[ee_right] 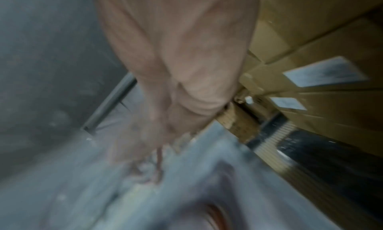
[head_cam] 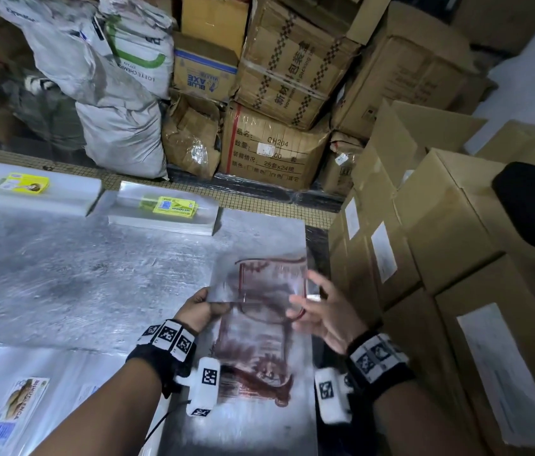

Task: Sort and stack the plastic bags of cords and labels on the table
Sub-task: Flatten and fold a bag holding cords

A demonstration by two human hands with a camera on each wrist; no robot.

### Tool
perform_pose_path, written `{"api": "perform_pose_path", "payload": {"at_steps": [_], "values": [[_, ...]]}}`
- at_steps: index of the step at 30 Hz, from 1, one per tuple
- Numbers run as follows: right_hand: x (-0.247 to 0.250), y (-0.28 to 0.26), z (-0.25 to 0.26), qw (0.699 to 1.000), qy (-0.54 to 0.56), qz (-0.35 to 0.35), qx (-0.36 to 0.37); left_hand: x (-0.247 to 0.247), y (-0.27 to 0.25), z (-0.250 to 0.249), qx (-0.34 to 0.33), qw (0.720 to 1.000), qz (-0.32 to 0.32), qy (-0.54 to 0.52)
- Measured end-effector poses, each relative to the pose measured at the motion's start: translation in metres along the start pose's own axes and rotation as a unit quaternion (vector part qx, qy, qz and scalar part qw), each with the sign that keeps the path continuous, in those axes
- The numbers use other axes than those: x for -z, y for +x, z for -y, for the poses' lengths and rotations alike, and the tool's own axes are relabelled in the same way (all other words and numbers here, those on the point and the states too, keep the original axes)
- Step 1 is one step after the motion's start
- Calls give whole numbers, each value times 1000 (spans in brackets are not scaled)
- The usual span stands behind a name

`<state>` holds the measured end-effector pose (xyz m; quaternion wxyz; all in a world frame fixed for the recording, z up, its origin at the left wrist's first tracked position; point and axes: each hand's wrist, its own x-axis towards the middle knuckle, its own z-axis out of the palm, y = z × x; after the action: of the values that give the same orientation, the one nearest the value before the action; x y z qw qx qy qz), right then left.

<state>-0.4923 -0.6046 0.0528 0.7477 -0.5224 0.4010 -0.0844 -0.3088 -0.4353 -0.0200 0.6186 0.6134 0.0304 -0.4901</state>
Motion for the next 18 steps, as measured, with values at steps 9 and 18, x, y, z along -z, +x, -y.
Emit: {"api": "perform_pose_path", "payload": {"at_steps": [9,18], "values": [[-15,3,-51,996,-75,-43,-16,-4,-10,-6,78,991,11,-109],[-20,7,-53,947,-310,-80,31,-6,-5,2,-22,999,-34,33]]}}
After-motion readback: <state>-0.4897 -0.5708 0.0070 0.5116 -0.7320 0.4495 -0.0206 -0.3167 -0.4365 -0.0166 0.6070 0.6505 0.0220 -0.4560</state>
